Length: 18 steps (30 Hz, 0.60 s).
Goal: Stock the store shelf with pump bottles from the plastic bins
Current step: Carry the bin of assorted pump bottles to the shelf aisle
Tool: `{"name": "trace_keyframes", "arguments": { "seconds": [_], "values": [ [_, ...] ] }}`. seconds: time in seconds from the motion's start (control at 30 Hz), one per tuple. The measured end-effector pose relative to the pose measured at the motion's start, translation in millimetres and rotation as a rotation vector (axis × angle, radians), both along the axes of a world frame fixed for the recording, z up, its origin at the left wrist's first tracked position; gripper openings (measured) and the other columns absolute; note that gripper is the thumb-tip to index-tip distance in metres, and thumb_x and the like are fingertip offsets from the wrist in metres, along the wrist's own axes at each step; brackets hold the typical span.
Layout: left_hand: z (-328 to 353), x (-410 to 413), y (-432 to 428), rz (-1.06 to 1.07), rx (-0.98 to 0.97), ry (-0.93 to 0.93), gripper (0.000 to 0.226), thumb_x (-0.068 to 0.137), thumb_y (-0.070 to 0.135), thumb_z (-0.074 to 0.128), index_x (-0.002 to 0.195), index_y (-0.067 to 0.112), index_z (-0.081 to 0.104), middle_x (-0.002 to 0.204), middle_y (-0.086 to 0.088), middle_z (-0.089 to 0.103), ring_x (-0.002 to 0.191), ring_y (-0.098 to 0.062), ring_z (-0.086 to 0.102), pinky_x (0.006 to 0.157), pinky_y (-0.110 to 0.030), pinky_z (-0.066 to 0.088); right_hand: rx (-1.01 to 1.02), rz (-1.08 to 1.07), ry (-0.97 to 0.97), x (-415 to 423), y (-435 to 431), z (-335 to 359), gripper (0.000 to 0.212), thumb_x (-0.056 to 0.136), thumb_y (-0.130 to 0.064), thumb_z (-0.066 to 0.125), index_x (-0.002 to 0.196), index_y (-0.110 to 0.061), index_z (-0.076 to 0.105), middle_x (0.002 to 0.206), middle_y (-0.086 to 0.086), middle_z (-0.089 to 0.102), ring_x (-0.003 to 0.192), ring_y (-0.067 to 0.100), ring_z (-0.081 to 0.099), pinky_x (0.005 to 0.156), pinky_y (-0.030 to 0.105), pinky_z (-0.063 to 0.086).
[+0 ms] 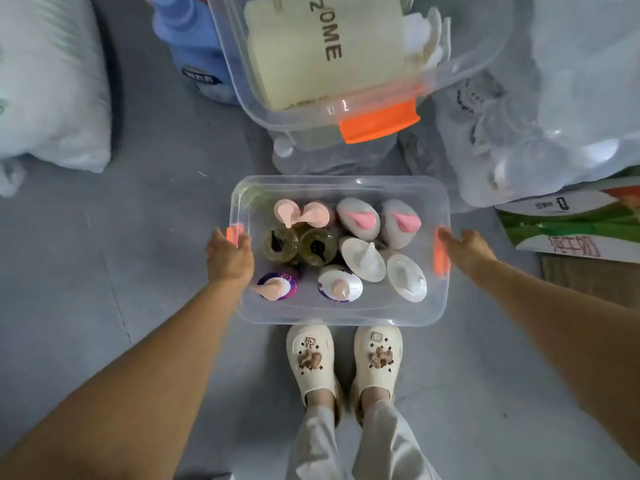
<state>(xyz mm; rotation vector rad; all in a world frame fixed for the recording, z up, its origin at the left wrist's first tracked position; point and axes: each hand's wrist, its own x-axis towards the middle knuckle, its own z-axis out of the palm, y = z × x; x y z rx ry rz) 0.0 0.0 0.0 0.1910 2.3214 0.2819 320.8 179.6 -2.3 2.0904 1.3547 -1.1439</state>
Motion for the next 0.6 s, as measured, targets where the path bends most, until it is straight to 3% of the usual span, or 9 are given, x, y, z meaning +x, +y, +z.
{"name": "trace_keyframes", "arguments": {
  "seconds": [0.1,0.2,0.3,0.4,0.5,0.6],
  "values": [
    [-19.1,-16.1,6.7,0.168,-0.092,-0.044,0.066,0.099,0.053,0.034,0.146,0.007,0.034,0.147,-0.021,0.042,0.124,-0.04,0.048,0.093,-0.04,0.036,-0.024,-0.196,0.048,-4.1,3.4,-14.8,0.084,0.092,-0.069,0.027,0.144,-0.005,0.037,0.142,0.02,0.045,0.127,0.04,0.046,0.105,0.047,0.037],
    [-26.2,-34.6,2.7,0.283,-0.099,-0.1,0.067,0.093,0.063,0.03,0.119,0.008,0.057,0.125,-0.022,0.059,0.088,-0.038,0.062,0.084,-0.039,0.048,0.027,-0.296,0.039,-1.9,2.1,-22.1,0.081,0.089,-0.071,0.024,0.13,-0.009,0.054,0.128,0.02,0.056,0.116,0.042,0.053,0.102,0.051,0.042],
    [-25.8,-39.7,0.6,0.283,-0.082,-0.147,0.071,0.087,0.071,0.036,0.112,0.01,0.061,0.117,-0.02,0.062,0.097,-0.043,0.063,0.087,-0.052,0.055,0.067,-0.354,0.04,1.4,0.2,-23.9,0.064,0.09,-0.067,0.029,0.105,-0.015,0.063,0.107,0.014,0.063,0.096,0.036,0.059,0.093,0.047,0.047],
    [-27.4,-35.1,6.5,0.237,-0.087,-0.236,0.068,0.091,0.064,0.039,0.127,0.01,0.055,0.122,-0.016,0.058,0.106,-0.038,0.059,0.094,-0.053,0.052,-0.002,-0.412,0.092,-1.0,-1.0,-29.2,0.059,0.092,-0.065,0.034,0.101,-0.014,0.062,0.086,0.011,0.063,0.079,0.03,0.06,0.08,0.043,0.05],
    [-30.1,-35.9,8.1,0.307,-0.075,-0.275,0.062,0.095,0.062,0.039,0.12,0.008,0.056,0.092,-0.012,0.058,0.083,-0.029,0.059,0.09,-0.049,0.055,-0.046,-0.43,0.116,-7.5,-0.8,-31.3,0.056,0.094,-0.062,0.036,0.1,-0.01,0.058,0.076,0.01,0.058,0.071,0.027,0.058,0.077,0.042,0.052],
    [-24.5,-32.8,6.7,0.295,-0.096,-0.277,0.058,0.095,0.062,0.036,0.119,0.013,0.054,0.089,-0.009,0.055,0.074,-0.025,0.055,0.091,-0.05,0.054,-0.098,-0.405,0.105,-4.9,1.5,-25.5,0.052,0.093,-0.064,0.036,0.09,-0.016,0.055,0.083,0.01,0.058,0.082,0.03,0.06,0.088,0.046,0.052]
  ]
}}
